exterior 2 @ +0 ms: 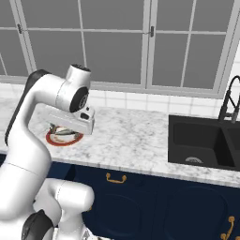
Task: Pick up the knife from the drawer and place it on the cutting board. Then place the meat from the plate to the cutting board.
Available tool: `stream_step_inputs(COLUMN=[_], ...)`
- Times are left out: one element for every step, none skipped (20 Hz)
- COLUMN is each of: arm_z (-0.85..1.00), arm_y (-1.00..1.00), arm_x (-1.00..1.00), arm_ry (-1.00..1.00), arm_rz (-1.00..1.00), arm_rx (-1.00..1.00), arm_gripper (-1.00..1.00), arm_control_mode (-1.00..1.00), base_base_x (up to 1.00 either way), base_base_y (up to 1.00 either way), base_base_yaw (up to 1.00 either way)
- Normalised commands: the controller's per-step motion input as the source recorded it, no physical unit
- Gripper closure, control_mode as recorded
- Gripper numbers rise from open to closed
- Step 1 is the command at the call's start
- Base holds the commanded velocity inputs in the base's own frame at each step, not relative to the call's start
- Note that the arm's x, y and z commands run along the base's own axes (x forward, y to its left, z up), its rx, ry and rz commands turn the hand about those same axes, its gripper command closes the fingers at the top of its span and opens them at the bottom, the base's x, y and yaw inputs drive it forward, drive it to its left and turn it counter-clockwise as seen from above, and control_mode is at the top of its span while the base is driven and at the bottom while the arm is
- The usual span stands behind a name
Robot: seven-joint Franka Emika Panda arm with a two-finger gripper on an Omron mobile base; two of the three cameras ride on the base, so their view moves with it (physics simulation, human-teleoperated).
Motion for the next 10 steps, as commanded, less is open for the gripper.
stream_step_inputs(arm_z=[-0.39,-0.44,-0.44,-0.42,-0.39,-0.33,-0.21,-0.12,-0.05,0.0], arm_y=[0.04,0.13,0.19,0.3,0.41,0.53,0.65,0.66,0.65,0.62], arm_x=[-0.41,-0.38,-0.31,-0.2,-0.16,-0.05,0.0,0.0,0.0,0.0], arm_ry=[0.21,0.19,0.16,0.13,0.1,0.07,0.02,0.01,0.0,0.0], arm_rz=[0.15,0.16,0.16,0.15,0.13,0.11,0.04,0.03,0.0,0.0], arm_rx=[0.0,0.0,0.0,-0.05,-0.1,-0.13,-0.12,-0.13,-0.15,-0.14], arm_gripper=[-1.0,-1.0,-1.0,-1.0,-1.0,-1.0,-1.0,-1.0,-1.0,-1.0], arm_control_mode=[-1.0,-1.0,-1.0,-1.0,-1.0,-1.0,-1.0,-1.0,-1.0,-1.0], base_base_x=[0.0,0.0,0.0,0.0,0.0,0.0,0.0,0.0,0.0,0.0], base_base_y=[0.0,0.0,0.0,0.0,0.0,0.0,0.0,0.0,0.0,0.0], base_base_yaw=[0.0,0.0,0.0,0.0,0.0,0.0,0.0,0.0,0.0,0.0])
